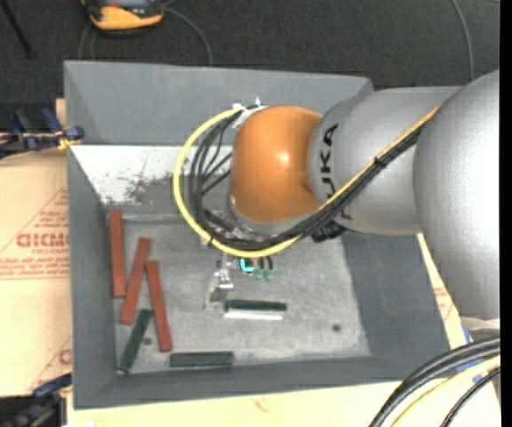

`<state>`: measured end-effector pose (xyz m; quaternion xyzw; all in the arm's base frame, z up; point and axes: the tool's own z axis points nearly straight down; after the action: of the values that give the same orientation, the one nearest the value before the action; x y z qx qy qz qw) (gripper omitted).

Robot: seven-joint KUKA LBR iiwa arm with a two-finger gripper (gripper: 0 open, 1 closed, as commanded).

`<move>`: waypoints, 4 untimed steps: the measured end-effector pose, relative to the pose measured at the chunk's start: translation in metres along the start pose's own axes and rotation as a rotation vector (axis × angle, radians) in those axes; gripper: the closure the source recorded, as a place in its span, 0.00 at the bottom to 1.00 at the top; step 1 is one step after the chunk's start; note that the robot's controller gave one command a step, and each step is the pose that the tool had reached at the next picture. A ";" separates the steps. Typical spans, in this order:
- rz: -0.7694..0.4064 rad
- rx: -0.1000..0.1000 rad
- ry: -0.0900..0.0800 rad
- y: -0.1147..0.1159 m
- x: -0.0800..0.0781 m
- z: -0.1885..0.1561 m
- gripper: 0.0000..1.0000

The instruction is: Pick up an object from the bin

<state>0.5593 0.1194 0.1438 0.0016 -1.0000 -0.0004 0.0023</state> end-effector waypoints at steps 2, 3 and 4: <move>-0.061 -0.001 -0.014 -0.031 0.001 0.040 0.00; -0.049 0.001 -0.001 -0.046 0.011 0.060 0.00; -0.019 -0.007 -0.006 -0.084 0.022 0.065 1.00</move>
Offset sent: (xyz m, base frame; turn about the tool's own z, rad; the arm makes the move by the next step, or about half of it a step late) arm -0.0071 -0.0531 -0.0738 -0.0968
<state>0.5375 0.0353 0.0791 0.0113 -0.9999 -0.0041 -0.0006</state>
